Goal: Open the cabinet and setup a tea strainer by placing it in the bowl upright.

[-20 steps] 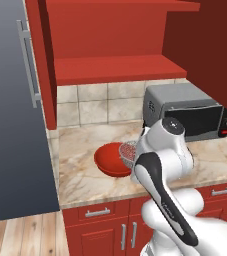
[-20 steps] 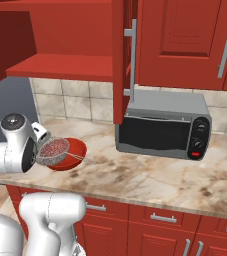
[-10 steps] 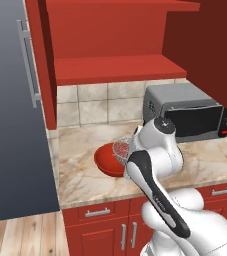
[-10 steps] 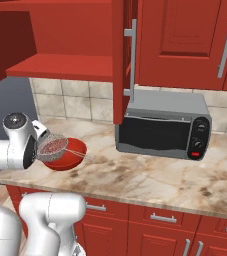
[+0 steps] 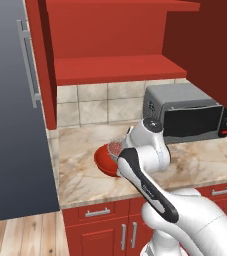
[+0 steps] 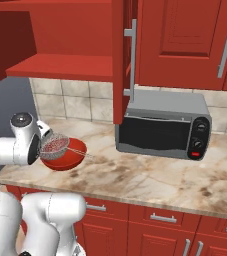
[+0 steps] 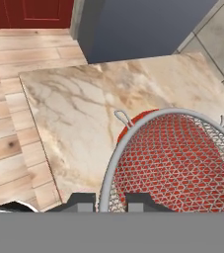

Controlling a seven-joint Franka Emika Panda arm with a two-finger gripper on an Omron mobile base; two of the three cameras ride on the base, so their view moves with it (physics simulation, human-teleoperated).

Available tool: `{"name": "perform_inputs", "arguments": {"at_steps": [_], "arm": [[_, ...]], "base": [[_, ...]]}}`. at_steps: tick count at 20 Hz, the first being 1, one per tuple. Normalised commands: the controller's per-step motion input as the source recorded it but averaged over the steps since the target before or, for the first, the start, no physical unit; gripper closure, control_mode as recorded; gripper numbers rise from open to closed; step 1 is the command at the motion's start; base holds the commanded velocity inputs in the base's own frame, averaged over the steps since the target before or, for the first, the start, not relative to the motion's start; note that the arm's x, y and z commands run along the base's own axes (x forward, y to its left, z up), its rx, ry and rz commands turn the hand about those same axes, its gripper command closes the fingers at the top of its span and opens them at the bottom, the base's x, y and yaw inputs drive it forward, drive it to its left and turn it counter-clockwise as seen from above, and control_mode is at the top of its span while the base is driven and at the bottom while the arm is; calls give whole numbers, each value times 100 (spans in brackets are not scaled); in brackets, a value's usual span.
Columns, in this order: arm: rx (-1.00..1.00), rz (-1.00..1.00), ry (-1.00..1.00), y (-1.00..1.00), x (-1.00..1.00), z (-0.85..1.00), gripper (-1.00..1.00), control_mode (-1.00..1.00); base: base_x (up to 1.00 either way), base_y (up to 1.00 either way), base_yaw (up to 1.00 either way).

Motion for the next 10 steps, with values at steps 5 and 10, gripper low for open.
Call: {"name": "perform_inputs", "arguments": {"at_steps": [5, 10], "arm": [[0, 0, 2, 0, 35, -45, 100, -100], [0, 0, 0, 0, 22, -29, 100, -100]], "base": [[0, 0, 0], [0, 0, 0]]}}
